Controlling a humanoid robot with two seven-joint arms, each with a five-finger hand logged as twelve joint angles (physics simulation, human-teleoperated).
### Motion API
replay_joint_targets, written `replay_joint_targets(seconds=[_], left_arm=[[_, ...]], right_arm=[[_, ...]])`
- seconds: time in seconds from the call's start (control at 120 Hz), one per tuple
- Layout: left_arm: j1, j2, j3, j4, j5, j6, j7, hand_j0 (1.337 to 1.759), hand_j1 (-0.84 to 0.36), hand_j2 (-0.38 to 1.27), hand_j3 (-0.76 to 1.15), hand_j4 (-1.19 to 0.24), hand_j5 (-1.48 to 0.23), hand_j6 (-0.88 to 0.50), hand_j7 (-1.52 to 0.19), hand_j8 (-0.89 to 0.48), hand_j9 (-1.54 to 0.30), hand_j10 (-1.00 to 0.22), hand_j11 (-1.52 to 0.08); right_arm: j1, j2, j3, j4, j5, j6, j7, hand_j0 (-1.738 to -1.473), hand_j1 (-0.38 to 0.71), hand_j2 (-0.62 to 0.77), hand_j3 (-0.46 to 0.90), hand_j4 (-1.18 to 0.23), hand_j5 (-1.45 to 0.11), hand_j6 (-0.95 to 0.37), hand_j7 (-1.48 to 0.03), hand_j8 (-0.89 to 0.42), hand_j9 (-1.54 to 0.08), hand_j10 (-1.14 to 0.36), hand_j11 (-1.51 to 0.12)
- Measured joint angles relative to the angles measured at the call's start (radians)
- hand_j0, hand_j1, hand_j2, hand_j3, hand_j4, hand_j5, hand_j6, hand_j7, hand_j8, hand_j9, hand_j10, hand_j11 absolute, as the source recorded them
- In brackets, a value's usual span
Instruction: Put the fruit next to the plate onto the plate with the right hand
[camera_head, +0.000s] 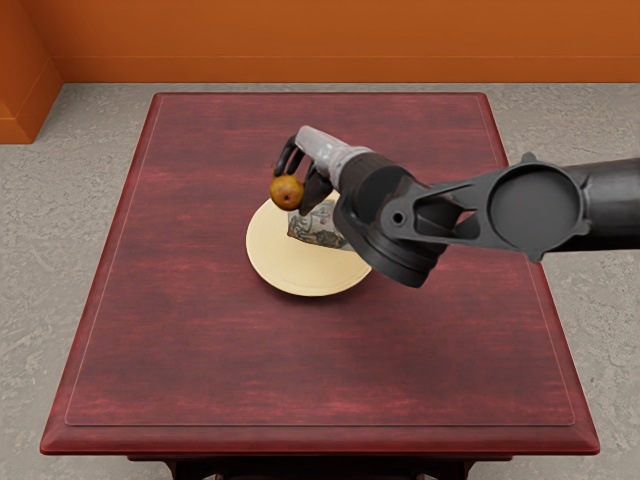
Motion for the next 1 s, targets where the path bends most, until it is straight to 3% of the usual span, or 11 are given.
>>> replay_joint_targets(seconds=[0.175,0.292,0.408,0.575,0.775,0.85,1.0], left_arm=[[0.000,0.000,0.000,0.000,0.000,0.000,0.000,1.658,0.33,0.00,0.00,-0.01,-0.02,-0.01,-0.02,-0.01,-0.02,-0.01,-0.02],[0.000,0.000,0.000,0.000,0.000,0.000,0.000,1.658,0.33,0.00,0.00,-0.01,-0.02,-0.01,-0.02,-0.01,-0.02,-0.01,-0.02],[0.000,0.000,0.000,0.000,0.000,0.000,0.000,1.658,0.33,0.00,0.00,-0.01,-0.02,-0.01,-0.02,-0.01,-0.02,-0.01,-0.02],[0.000,0.000,0.000,0.000,0.000,0.000,0.000,1.658,0.33,0.00,0.00,-0.01,-0.02,-0.01,-0.02,-0.01,-0.02,-0.01,-0.02],[0.000,0.000,0.000,0.000,0.001,0.000,0.000,1.658,0.33,0.00,0.00,-0.01,-0.02,-0.01,-0.02,-0.01,-0.02,-0.01,-0.02],[0.000,0.000,0.000,0.000,0.000,0.000,0.000,1.658,0.33,0.00,0.00,-0.01,-0.02,-0.01,-0.02,-0.01,-0.02,-0.01,-0.02],[0.000,0.000,0.000,0.000,0.000,0.000,0.000,1.658,0.33,0.00,0.00,-0.01,-0.02,-0.01,-0.02,-0.01,-0.02,-0.01,-0.02]], right_arm=[[-0.013,0.018,-0.005,-0.023,-0.001,-0.002,0.000,-1.658,0.37,0.31,0.00,-0.48,-0.99,-0.27,-0.94,-0.64,-0.99,-0.70,-0.99],[-0.010,0.033,-0.007,-0.038,-0.002,-0.004,-0.001,-1.658,0.07,0.17,0.00,-0.28,-0.57,-0.16,-0.54,-0.37,-0.57,-0.40,-0.57],[-0.009,0.038,-0.008,-0.044,-0.001,-0.002,-0.001,-1.658,-0.11,0.10,0.00,-0.16,-0.32,-0.09,-0.31,-0.21,-0.32,-0.23,-0.32],[-0.014,0.036,0.003,-0.043,0.028,-0.004,-0.001,-1.658,-0.25,0.04,0.00,-0.07,-0.14,-0.04,-0.14,-0.09,-0.14,-0.10,-0.14],[-0.027,0.031,0.140,0.024,0.084,0.002,-0.001,-1.658,-0.31,0.02,0.00,-0.03,-0.05,-0.02,-0.05,-0.04,-0.05,-0.04,-0.05],[-0.080,0.022,0.243,0.044,0.092,0.074,-0.001,-1.658,-0.32,0.01,0.00,-0.02,-0.04,-0.01,-0.04,-0.02,-0.04,-0.03,-0.04],[-0.292,-0.006,0.551,0.066,0.098,0.378,-0.001,-1.658,-0.34,0.01,0.00,-0.01,-0.02,-0.01,-0.02,-0.01,-0.02,-0.01,-0.02]])
